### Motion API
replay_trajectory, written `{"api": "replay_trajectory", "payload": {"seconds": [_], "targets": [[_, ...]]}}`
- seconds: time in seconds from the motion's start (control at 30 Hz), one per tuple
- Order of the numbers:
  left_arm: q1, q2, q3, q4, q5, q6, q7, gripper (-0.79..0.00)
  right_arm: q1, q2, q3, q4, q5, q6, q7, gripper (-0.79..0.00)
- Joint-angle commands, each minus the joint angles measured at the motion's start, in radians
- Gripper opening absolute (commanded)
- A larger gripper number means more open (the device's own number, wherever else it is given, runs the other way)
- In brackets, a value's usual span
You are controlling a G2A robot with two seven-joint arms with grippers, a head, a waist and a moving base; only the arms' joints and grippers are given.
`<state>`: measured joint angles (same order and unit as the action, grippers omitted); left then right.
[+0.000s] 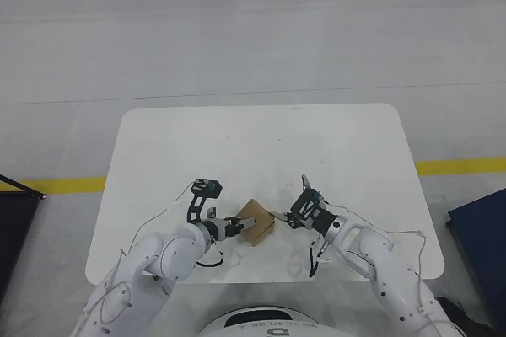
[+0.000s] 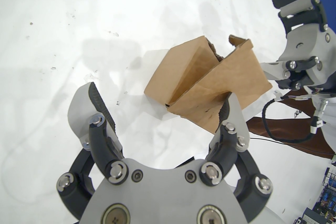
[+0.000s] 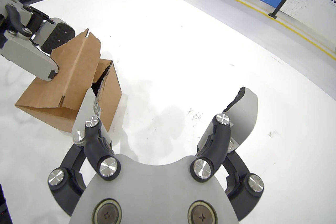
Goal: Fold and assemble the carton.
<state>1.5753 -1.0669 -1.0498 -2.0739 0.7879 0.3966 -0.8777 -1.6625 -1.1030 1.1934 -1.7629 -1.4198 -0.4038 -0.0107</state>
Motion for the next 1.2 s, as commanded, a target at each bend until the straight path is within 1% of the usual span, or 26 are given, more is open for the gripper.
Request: {"api": "replay_trajectory", "payload": {"seconds": [0.0, 0.33, 1.17], "targets": [[0.000, -0.001, 0.000, 0.001, -0.003, 0.001, 0.002, 0.000, 0.000, 0.001, 0.001, 0.000, 0.000, -0.004, 0.001, 0.000], [-0.006, -0.004, 0.006, 0.012, 0.003, 0.005, -0.002, 0.000, 0.010, 0.001, -0.004, 0.015, 0.003, -0.025, 0.013, 0.000], [-0.004, -0.010, 0.000, 0.015, 0.004, 0.007, 0.002, 0.000, 0.015, 0.003, -0.014, 0.023, 0.025, -0.059, -0.009, 0.000]]}}
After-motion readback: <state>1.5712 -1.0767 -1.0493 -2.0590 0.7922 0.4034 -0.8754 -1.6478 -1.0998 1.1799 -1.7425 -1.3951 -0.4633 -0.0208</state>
